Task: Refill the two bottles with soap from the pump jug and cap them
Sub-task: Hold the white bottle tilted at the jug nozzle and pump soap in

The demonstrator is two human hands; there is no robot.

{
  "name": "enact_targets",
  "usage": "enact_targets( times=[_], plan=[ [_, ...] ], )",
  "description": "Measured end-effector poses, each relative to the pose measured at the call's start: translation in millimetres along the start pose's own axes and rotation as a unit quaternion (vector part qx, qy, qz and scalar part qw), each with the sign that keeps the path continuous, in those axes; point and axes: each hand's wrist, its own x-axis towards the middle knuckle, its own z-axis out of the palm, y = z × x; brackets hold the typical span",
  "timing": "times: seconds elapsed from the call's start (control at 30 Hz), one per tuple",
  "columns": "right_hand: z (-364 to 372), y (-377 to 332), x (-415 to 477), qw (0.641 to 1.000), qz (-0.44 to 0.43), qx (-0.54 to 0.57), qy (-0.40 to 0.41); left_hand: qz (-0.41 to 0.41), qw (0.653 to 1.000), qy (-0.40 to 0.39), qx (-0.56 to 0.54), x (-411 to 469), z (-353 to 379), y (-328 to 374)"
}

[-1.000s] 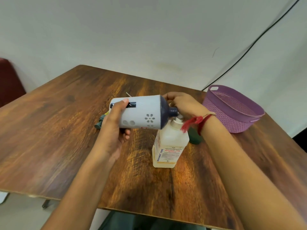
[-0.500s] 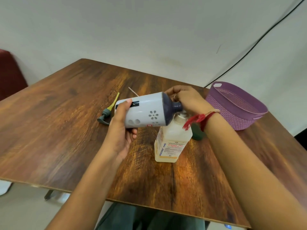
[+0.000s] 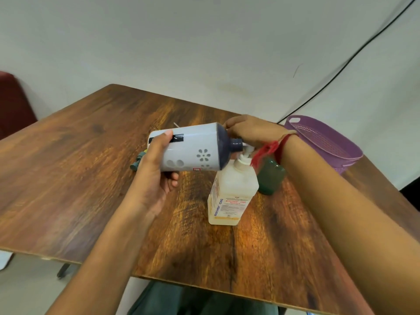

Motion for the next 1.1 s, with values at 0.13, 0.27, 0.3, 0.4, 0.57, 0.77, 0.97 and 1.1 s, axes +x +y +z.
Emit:
enact_targets(
  times=[0.13, 0.27, 0.3, 0.4, 0.57, 0.77, 0.97, 1.1],
  plan=[
    [3.7, 2.6, 1.8, 0.999, 0.002, 0.049, -0.01, 0.003, 1.0, -0.005, -0.006, -0.6, -0.3, -1.9],
    [16.0, 15.0, 3.1, 0.99, -0.008, 0.128, 0.053, -0.003, 1.0, 0.011, -0.011, -0.9, 1.4, -8.0],
    [17.1, 17.9, 3.1, 0.991, -0.016, 0.115, 0.064, -0.006, 1.0, 0.013, -0.011, -1.0, 1.9, -8.1],
    [7.0, 16.6, 1.1, 0.994, -0.048, 0.054, 0.084, 0.002, 1.0, -0.006, -0.01, -0.3, 3.2, -5.5],
    [0.5, 11.2, -0.6, 0.997, -0.043, 0.058, 0.027, 0.014, 1.0, -0.012, -0.007, 1.2, 3.8, -5.8],
    [6.1, 14.0, 1.7, 0.997, -0.043, 0.059, 0.016, 0.005, 1.0, -0.001, -0.013, 1.5, 1.7, -5.8],
    [6.3, 13.1, 5.7, 0.996, -0.04, 0.08, 0.013, 0.006, 1.0, -0.006, -0.019, 2.1, 1.1, -7.1],
    [15.9, 21.8, 3.3, 0.982, -0.046, 0.163, 0.086, -0.015, 1.0, 0.009, -0.019, 1.5, 4.4, -11.8]
  ],
)
